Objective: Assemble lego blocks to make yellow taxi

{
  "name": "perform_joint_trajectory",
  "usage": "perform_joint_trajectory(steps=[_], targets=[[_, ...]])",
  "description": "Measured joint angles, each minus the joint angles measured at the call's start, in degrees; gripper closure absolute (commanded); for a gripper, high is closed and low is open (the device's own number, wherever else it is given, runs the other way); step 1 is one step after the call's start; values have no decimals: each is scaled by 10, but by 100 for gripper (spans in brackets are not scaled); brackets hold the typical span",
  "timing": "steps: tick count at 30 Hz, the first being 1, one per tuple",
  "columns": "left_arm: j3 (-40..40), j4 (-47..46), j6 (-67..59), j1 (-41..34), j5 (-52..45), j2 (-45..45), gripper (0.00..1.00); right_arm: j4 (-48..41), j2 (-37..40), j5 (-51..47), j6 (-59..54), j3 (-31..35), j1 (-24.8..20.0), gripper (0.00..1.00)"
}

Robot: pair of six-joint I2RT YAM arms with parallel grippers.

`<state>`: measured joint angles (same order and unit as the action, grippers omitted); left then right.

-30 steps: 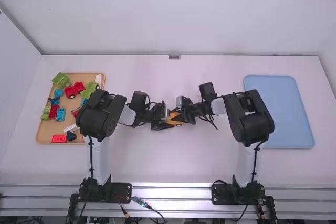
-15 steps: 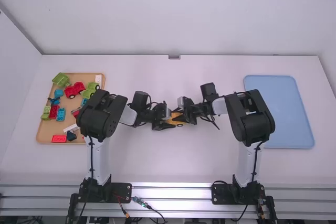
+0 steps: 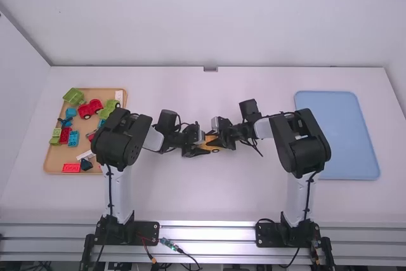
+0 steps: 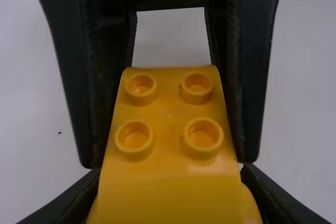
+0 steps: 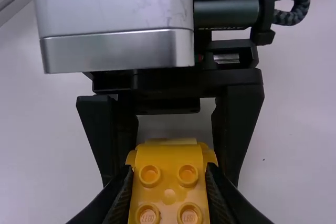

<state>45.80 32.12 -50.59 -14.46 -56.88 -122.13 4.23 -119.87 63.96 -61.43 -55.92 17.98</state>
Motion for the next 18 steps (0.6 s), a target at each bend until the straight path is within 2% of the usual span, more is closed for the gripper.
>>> perform_joint_trajectory(steps=[2, 3, 4, 5, 6, 7, 8, 9, 10, 18], targets=[[0, 0, 0, 0, 0, 0, 98, -2, 0, 0, 0, -1, 0, 91], [0, 0, 0, 0, 0, 0, 98, -1, 0, 0, 0, -1, 0, 80], [0, 0, 0, 0, 0, 0, 98, -1, 0, 0, 0, -1, 0, 80], [0, 0, 0, 0, 0, 0, 98, -1, 0, 1, -1, -1, 0, 68], [0, 0, 0, 0, 0, 0, 98, -1, 0, 2, -1, -1, 0, 63], [0, 0, 0, 0, 0, 0, 98, -3, 0, 0, -3, -1, 0, 51], [0, 1, 1, -2, 3, 0, 98, -12, -1, 0, -3, 0, 2, 31], [0, 1, 2, -2, 3, 0, 98, -13, -1, 0, -3, 0, 2, 26], [1, 3, 4, -3, 5, 0, 98, -22, -2, 3, -2, 2, 4, 2], [6, 1, 11, -4, 14, 0, 98, -61, 10, 17, -33, 2, -5, 1]])
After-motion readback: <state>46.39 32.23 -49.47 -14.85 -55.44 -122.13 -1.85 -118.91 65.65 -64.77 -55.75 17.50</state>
